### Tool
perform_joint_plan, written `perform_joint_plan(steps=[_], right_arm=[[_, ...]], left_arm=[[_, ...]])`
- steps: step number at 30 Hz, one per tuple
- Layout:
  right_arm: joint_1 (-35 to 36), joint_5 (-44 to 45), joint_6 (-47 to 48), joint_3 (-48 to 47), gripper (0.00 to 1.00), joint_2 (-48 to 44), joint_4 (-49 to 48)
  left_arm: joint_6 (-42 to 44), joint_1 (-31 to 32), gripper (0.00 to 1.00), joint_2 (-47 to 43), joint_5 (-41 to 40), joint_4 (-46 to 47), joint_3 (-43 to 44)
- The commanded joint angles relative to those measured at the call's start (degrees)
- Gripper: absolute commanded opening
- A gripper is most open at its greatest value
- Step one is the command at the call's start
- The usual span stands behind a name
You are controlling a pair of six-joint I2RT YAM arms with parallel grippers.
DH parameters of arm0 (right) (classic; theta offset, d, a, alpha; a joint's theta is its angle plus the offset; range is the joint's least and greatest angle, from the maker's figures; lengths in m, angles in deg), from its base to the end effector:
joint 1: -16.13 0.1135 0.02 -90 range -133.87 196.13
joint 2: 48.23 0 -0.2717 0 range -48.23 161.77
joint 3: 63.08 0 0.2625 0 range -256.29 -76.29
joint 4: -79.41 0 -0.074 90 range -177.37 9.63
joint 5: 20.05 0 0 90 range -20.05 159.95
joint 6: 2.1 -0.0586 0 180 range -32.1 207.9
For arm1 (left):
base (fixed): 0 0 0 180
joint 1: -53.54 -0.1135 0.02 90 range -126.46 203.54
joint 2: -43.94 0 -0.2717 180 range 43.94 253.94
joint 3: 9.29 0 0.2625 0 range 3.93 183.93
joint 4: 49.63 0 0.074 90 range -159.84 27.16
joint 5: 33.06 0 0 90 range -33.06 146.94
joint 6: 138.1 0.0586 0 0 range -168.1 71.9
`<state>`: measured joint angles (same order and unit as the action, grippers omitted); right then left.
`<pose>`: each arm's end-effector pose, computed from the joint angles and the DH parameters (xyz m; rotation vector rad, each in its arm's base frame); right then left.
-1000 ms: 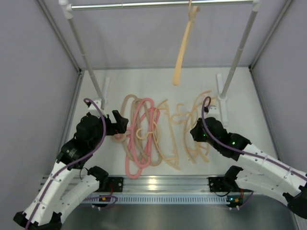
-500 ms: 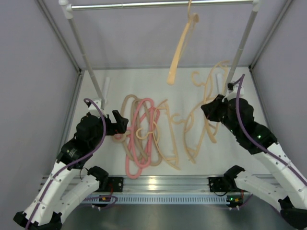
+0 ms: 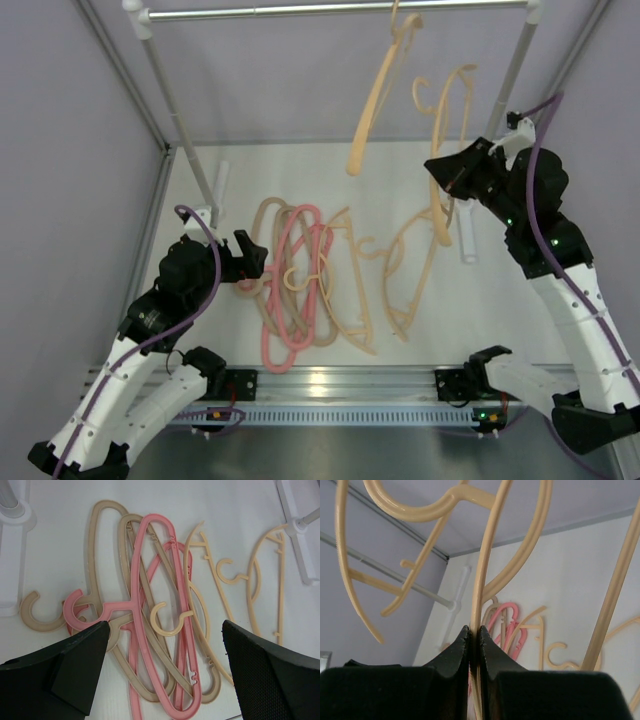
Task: Organize the hangers
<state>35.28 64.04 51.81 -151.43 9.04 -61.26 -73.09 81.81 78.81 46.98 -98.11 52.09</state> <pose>0.2142 0.0808 0.4586 0.1834 1.7715 0.7952 0.1406 -0.0641 0.3367 -0.0595 1.9735 -0.4427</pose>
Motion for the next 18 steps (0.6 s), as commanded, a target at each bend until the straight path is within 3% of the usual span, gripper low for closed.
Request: perform_joint_plan(steps=[1,11,18], right_arm=[[-2.7,-6.7,-3.3,-5.2,0.0,0.5,-9.1],[-9.6,-17.8,-16.7,-6.6,0.0,4.2,-27.4],[-10.1,-19.0,-24.5,-7.9,0.0,9.7,-38.9]], left_arm=[[0.3,-0.2,0.98,-0.2,-0.2,0.2,-0.6],[0.3,-0.1,0.98,0.1,-0.1,0.2,-0.5],[0.3,-0.1,0.98,0.2,-0.2,0.2,-0.5]])
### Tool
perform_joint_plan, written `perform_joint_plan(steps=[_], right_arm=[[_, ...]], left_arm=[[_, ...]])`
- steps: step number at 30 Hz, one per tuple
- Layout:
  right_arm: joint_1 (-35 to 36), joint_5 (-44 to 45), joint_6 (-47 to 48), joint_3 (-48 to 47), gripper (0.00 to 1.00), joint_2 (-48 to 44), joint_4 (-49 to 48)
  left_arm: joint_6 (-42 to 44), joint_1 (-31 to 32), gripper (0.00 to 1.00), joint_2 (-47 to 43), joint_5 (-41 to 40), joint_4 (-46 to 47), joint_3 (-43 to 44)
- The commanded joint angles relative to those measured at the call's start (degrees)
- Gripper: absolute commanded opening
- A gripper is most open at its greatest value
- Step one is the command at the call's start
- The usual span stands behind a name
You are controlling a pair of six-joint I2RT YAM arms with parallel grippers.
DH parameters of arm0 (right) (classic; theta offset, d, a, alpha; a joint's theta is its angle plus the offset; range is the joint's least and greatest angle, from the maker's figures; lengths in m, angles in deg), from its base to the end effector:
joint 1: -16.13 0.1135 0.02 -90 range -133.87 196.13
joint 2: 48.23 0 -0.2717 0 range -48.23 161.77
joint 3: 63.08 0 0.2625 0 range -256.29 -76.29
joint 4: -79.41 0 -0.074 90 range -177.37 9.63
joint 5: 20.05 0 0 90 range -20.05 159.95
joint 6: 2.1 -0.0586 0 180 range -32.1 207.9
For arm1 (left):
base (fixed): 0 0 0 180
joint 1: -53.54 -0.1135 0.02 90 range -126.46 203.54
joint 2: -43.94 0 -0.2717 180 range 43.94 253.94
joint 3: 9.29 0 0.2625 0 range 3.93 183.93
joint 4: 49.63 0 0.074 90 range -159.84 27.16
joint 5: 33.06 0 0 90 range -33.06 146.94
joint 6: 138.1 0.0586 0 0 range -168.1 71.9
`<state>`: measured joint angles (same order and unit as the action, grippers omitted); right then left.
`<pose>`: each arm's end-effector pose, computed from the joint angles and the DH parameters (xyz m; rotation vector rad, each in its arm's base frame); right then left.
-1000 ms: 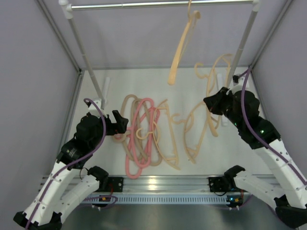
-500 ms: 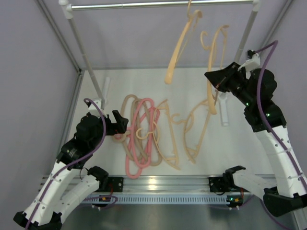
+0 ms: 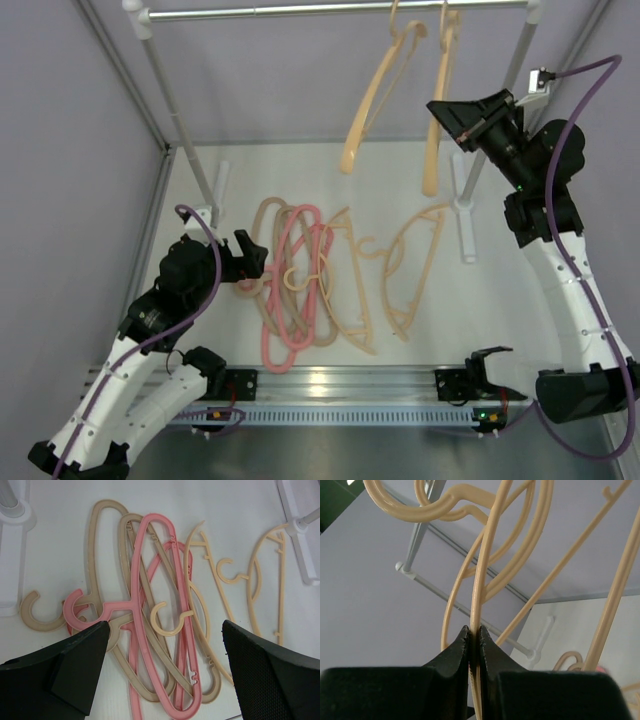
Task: Organize the hangers
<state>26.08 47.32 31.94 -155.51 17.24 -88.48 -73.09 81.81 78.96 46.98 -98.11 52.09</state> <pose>0.2571 0.0680 0.5125 0.2110 1.4244 1.2193 0.1411 -0.0644 0.3364 -0.0592 1.9760 -0.4416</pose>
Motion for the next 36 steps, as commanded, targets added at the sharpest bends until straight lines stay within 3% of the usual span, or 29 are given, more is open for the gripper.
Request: perform_joint_plan(steps=[1,14,36], right_arm=[[-0.9,-2.2,-5.0,-4.3,0.0,2.0,-12.2],[-0.9,-2.0,-6.2,-13.0,0.0,11.1,-12.3],[3.9,1.1,-5.8,-9.9,0.0,14.7,-12.9]], left_arm=[[0.3,-0.1,0.98,0.0,-0.2,0.1,-0.6],[0.3,-0.1,0.98,0.0,-0.3,0.2,-0.6],[0.3,-0.1,0.98,-0.1,-0.3,0.2,-0.6]])
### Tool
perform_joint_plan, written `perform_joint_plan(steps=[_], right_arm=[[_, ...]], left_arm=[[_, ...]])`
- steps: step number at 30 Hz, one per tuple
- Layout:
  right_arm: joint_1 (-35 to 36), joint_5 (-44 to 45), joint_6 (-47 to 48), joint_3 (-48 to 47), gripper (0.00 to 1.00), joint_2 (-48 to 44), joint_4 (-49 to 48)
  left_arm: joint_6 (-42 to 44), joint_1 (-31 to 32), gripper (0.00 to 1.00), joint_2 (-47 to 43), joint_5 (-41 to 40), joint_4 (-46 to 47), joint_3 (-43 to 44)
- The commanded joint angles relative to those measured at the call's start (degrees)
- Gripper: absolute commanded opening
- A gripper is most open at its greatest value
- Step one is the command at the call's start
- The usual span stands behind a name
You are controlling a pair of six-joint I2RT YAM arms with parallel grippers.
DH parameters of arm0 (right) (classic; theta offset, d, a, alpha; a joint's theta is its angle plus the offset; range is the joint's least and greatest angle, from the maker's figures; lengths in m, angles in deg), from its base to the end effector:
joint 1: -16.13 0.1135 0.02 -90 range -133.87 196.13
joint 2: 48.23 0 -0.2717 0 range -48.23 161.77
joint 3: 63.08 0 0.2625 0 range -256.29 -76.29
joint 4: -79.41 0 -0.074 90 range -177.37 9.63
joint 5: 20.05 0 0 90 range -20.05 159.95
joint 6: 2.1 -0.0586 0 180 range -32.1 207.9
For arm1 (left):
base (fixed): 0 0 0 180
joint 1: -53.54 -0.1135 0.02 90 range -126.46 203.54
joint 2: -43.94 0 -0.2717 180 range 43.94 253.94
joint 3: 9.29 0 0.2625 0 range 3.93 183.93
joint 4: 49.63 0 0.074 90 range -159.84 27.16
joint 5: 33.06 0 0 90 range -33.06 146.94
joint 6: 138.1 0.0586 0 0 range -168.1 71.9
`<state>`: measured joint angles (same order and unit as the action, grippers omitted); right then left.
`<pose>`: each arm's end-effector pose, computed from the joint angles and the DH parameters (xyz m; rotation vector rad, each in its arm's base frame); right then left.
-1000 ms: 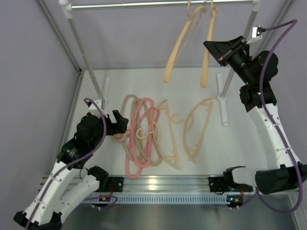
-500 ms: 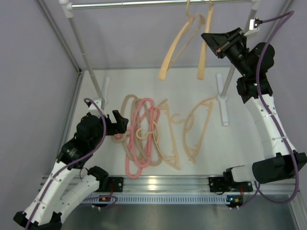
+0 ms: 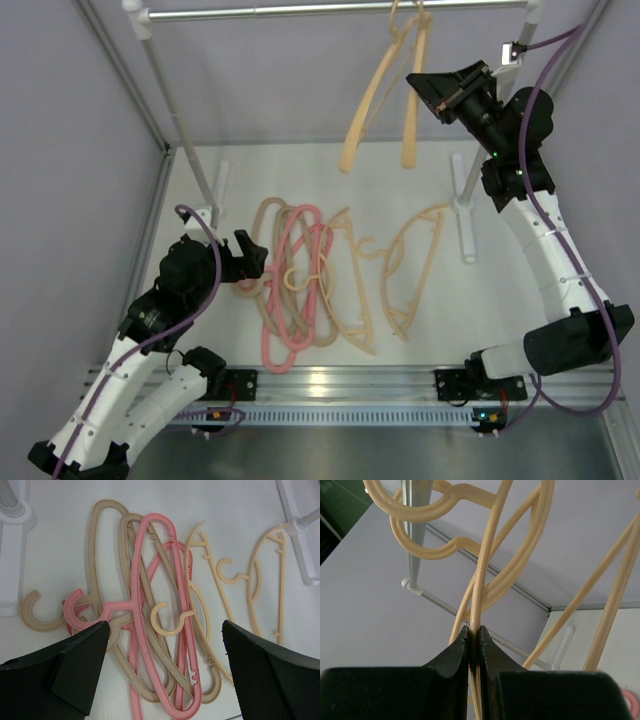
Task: Organize the hangers
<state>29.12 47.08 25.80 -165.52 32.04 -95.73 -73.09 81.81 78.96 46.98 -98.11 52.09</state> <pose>0.3256 0.0985 0.5184 0.2272 1.4051 1.3568 0.1411 -0.0644 0.3364 -0.0592 1.9760 -0.4416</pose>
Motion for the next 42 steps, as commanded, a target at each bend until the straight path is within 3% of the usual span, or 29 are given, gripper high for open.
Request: perform_joint_plan(steps=[1,8,14,23,29,36,42], right_arm=[[1.0,1.4,0.2,0.1,0.0,0.1,-5.5],[1.2,1.8,0.2,1.0,0.0,0.3,-5.9],[1.4,2.4,1.2,1.7,0.08,-1.2,-4.7],[1.5,3.0,5.1,1.3,0.28,-4.8,-0.9],[1.4,5.6,10.1,0.6,0.51,-9.2,4.8],[1.4,17.4,19.7,2.9,0.59,-18.4,20.6],[1.4,29.8,22.8,16.1,0.56,-31.4,28.5]], left_arm=[[0.3,-0.1,0.98,-0.2,-0.3,0.2,-0.6],[0.3,-0.2,0.98,-0.4,-0.3,0.2,-0.6],[0.2,-0.1,0.98,-0.3,-0.3,0.2,-0.6],[0.2,-0.1,0.98,-0.2,-0.2,0.2,-0.6],[0.2,-0.1,0.98,-0.1,0.0,0.2,-0.6],[0.3,-0.1,0.98,-0.2,0.2,0.2,-0.6],[0.2,-0.2,0.98,-0.7,0.3,0.2,-0.6]])
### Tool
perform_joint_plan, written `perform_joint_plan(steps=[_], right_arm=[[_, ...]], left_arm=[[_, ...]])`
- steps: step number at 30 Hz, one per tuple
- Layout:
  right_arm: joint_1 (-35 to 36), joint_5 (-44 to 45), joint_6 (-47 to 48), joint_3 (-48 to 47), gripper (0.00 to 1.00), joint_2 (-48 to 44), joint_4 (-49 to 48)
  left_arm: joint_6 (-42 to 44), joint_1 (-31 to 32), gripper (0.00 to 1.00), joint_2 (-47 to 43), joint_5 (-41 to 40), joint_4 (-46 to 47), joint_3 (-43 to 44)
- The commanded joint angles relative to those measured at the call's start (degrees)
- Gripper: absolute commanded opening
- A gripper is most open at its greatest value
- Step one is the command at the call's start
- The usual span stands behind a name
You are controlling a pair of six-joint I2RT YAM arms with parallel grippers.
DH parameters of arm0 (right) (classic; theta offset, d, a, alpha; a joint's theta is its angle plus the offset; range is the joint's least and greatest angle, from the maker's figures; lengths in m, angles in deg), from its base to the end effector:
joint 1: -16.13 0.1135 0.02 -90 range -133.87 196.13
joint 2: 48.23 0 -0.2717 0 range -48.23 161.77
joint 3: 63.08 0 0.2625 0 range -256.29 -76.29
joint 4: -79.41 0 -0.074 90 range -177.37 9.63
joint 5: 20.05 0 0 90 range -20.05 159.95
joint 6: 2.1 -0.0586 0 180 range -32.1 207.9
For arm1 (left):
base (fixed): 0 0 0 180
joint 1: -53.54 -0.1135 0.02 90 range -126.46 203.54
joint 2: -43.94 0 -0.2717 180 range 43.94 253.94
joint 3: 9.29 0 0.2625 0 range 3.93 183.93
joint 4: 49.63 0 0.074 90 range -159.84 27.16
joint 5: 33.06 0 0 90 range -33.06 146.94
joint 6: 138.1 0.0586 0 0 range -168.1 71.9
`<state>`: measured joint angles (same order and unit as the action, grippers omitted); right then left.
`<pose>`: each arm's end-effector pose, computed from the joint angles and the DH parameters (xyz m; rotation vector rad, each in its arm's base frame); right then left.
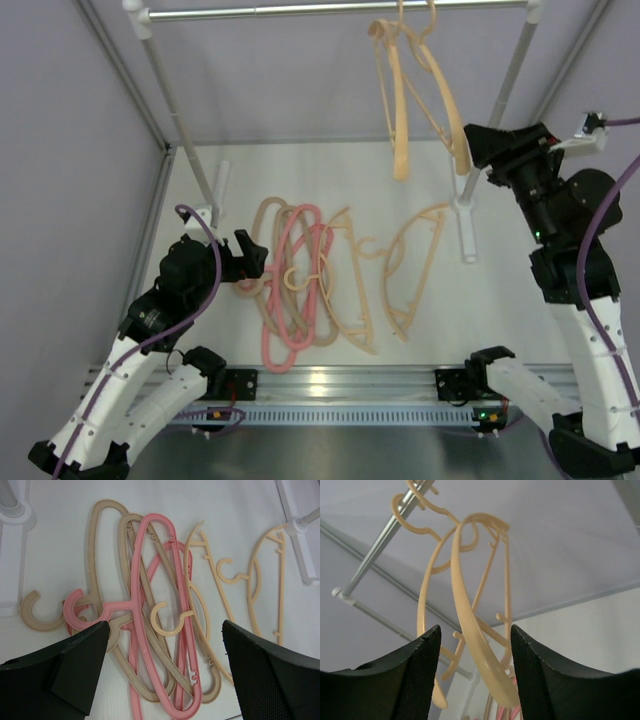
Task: Organize the hangers
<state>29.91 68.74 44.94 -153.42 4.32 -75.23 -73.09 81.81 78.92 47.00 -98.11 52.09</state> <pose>0.1859 0.0469 0.5186 0.3360 1.3641 0.8437 0.1409 -0.0643 0.3365 -0.0590 1.9754 -0.4422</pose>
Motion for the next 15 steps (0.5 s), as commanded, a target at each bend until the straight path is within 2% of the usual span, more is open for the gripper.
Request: perform_joint_plan(steps=[1,5,9,12,15], right_arm=[[0.6,9.8,3.7,7.7,0.55,-6.3,8.9],[0.7,11.3,5.1,16.2,0.49,-9.8,14.7],[1.6,7.9,3.7,27.4,0.42,-10.5,14.1],[5.7,11.4,1.6,35.4,0.4,-11.2,11.9],[13.4,16.5,-1.3,40.2,0.4,-10.4,11.0]], left_arm=[[0.2,-0.2,0.98,-0.7,0.4,0.2,-0.6],[0.3,-0.1,0.98,-0.8,0.7,0.2,-0.6],[0.3,-0.1,0.98,-0.9,0.7,0.2,-0.6],[0.1,-0.1,0.98,-0.8,0.7,0.2,-0.6],[0.3,-0.1,0.98,-0.6,0.7,0.3,-0.6]])
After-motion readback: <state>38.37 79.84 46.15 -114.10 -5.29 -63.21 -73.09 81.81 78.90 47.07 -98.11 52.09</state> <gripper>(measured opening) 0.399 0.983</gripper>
